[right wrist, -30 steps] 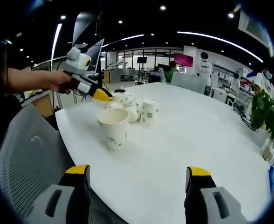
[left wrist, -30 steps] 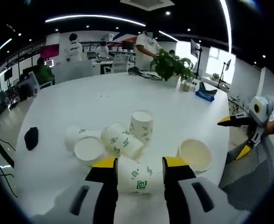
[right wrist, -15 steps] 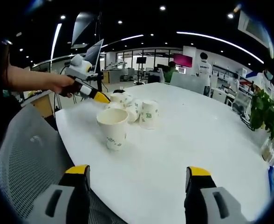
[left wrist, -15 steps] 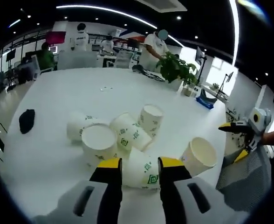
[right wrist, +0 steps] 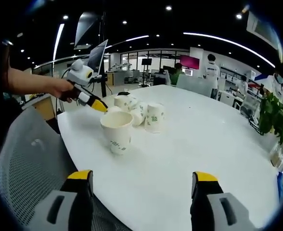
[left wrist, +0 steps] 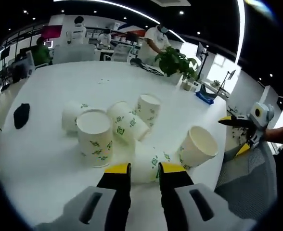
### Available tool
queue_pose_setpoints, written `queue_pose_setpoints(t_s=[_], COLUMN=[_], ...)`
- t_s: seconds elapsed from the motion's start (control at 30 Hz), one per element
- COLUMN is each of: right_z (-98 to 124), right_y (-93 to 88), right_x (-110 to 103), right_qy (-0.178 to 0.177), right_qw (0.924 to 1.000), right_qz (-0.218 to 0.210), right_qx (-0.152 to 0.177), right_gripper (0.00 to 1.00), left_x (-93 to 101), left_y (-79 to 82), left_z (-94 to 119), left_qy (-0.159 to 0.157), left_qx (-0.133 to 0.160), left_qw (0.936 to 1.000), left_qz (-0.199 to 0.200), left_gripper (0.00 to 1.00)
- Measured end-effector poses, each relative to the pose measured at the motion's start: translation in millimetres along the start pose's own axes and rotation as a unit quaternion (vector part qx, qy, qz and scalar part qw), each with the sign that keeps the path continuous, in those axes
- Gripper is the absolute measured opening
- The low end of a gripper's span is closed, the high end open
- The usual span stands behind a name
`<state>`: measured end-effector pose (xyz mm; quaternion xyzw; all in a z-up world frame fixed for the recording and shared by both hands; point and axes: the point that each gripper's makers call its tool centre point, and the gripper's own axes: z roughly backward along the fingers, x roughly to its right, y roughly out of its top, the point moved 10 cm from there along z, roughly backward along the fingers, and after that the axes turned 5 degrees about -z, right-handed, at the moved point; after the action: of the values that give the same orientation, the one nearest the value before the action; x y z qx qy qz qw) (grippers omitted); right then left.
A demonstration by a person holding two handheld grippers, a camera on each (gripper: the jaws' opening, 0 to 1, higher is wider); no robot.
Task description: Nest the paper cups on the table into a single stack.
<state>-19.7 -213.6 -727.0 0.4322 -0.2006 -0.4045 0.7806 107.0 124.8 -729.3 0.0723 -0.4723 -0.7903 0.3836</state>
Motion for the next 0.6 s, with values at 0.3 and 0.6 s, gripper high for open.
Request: queue_pose_setpoints(t_s=[0.3,0.6], right_z=[-0.3,-0.3], right_y=[-0.3,-0.9], right_x=[0.3,1.0], right_qy=[0.0,-0.001], right_qw=[1.0,1.0], right_qz=[0.001,0.0], right_qx=[-0.001,-0.002], right_gripper=[0.85,0.85], left_x=[-7.0,-19.0], left_y=[2.6,4.0], left_z=[-3.7,-15.5], left_qy=[-0.039,-0.088], left_qx=[0.009,-0.012], left_qw=[0.9992,0.9959], left_qz=[0.002,0.012], left_gripper=[0.21,0.14])
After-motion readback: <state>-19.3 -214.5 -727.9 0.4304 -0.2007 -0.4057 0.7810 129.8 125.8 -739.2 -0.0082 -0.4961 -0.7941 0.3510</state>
